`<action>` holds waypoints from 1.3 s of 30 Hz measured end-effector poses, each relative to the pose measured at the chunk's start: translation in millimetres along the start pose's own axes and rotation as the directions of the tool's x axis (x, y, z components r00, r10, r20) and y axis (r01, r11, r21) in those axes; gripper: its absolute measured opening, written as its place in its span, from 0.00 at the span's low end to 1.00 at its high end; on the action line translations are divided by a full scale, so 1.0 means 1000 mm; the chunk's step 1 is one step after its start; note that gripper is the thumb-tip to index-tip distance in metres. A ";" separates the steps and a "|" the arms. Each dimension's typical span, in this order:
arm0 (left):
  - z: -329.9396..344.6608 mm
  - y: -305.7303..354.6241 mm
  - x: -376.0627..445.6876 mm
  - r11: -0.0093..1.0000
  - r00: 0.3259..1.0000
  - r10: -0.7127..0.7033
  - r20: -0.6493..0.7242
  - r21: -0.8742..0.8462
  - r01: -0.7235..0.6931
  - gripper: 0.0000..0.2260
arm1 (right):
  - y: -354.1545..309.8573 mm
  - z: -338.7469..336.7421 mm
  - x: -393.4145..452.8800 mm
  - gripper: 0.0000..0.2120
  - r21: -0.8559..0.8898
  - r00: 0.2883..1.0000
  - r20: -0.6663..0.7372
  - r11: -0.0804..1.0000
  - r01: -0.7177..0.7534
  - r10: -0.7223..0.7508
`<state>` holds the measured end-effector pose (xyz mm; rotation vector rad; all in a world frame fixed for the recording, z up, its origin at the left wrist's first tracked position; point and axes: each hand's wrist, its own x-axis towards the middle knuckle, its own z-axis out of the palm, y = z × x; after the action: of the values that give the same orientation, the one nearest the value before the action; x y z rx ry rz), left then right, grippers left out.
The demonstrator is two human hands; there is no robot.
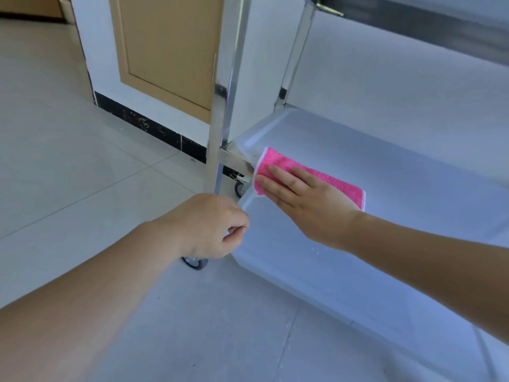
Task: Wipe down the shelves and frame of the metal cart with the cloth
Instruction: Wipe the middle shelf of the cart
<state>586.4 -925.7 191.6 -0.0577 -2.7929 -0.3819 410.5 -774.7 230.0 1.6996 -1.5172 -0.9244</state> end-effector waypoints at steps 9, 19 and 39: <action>0.035 0.054 0.048 0.982 0.976 0.188 0.107 -0.021 -0.187 0.08 | 0.001 0.023 -0.087 0.32 -0.037 0.999 0.017 0.999 -0.039 0.040; 0.067 0.108 0.089 0.913 0.906 0.408 0.114 -0.060 -0.403 0.08 | 0.004 0.044 -0.170 0.32 -0.071 0.998 -0.025 0.996 -0.059 0.057; 0.122 0.193 0.140 0.818 0.796 0.575 0.190 -0.106 -0.566 0.08 | 0.008 0.089 -0.329 0.31 -0.067 0.991 0.029 0.989 -0.129 0.131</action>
<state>432.0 -707.9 174.3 -0.9869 -2.7833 -0.2911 306.2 -450.8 213.8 1.5275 -1.5826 -0.9276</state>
